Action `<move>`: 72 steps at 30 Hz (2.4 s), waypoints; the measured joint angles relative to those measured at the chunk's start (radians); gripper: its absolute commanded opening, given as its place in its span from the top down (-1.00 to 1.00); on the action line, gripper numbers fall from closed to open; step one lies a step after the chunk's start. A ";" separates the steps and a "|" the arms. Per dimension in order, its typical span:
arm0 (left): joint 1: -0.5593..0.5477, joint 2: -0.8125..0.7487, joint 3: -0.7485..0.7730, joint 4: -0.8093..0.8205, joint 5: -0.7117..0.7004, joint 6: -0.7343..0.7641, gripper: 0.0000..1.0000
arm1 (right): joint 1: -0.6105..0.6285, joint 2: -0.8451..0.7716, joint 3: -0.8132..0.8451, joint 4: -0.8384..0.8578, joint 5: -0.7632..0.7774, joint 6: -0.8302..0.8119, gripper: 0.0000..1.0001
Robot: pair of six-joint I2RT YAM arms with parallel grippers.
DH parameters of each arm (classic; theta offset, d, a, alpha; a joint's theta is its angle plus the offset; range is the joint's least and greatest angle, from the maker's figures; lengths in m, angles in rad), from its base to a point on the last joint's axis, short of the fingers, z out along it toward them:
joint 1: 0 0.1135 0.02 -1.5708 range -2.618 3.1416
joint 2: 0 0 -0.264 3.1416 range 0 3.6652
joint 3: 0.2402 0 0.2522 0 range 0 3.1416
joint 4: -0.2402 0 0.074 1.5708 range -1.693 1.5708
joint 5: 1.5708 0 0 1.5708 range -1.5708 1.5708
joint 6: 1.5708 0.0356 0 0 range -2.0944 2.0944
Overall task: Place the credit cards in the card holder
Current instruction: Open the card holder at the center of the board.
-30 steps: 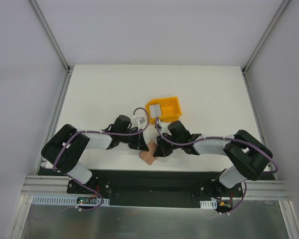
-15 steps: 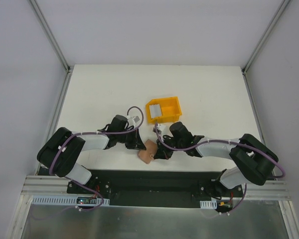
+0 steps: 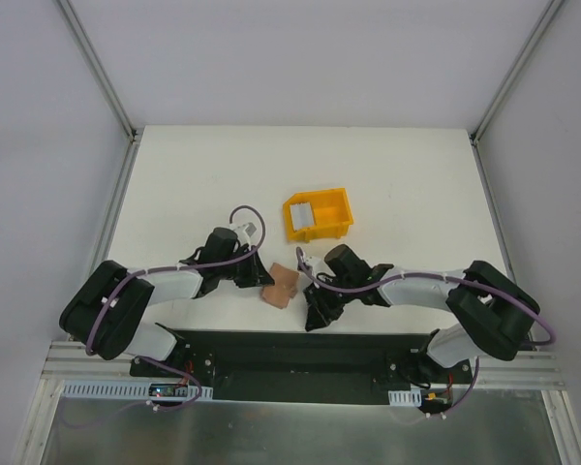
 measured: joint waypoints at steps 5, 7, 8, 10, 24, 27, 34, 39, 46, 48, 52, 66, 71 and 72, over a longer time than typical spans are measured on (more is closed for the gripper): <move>-0.032 -0.067 -0.042 0.009 -0.066 -0.035 1.00 | -0.004 -0.043 0.002 -0.026 0.134 0.162 -0.04; -0.062 -0.107 -0.055 -0.002 -0.117 -0.048 1.00 | -0.005 -0.069 0.002 -0.009 0.203 0.262 -0.18; -0.083 -0.134 -0.063 -0.009 -0.154 -0.059 1.00 | -0.006 -0.083 0.002 0.006 0.237 0.319 -0.21; -0.124 -0.190 -0.074 -0.033 -0.218 -0.072 1.00 | -0.007 -0.093 0.008 0.035 0.291 0.410 -0.29; -0.238 -0.365 -0.079 -0.163 -0.453 -0.126 1.00 | 0.038 0.073 0.266 -0.027 0.546 0.638 -0.21; -0.240 -0.367 -0.080 -0.172 -0.462 -0.133 1.00 | 0.042 0.100 0.266 -0.055 0.557 0.653 -0.09; -0.247 -0.368 -0.081 -0.178 -0.479 -0.143 1.00 | 0.042 0.152 0.266 -0.067 0.562 0.668 0.35; -0.251 -0.377 -0.085 -0.179 -0.481 -0.143 1.00 | 0.042 0.153 0.265 -0.066 0.562 0.671 0.39; -0.251 -0.383 -0.092 -0.180 -0.488 -0.143 1.00 | 0.042 0.149 0.249 -0.066 0.562 0.670 0.22; -0.251 -0.384 -0.092 -0.180 -0.488 -0.143 1.00 | 0.042 0.145 0.245 -0.072 0.563 0.666 0.21; -0.257 -0.388 -0.092 -0.182 -0.498 -0.142 1.00 | 0.043 0.143 0.246 -0.094 0.568 0.658 0.28; -0.314 -0.395 -0.050 -0.239 -0.544 -0.116 1.00 | 0.045 0.116 0.251 -0.146 0.591 0.632 0.10; -0.337 -0.376 -0.024 -0.262 -0.572 -0.113 1.00 | 0.045 0.112 0.248 -0.105 0.571 0.632 0.00; -0.343 -0.373 -0.018 -0.268 -0.578 -0.113 1.00 | 0.045 0.105 0.244 -0.089 0.568 0.632 -0.03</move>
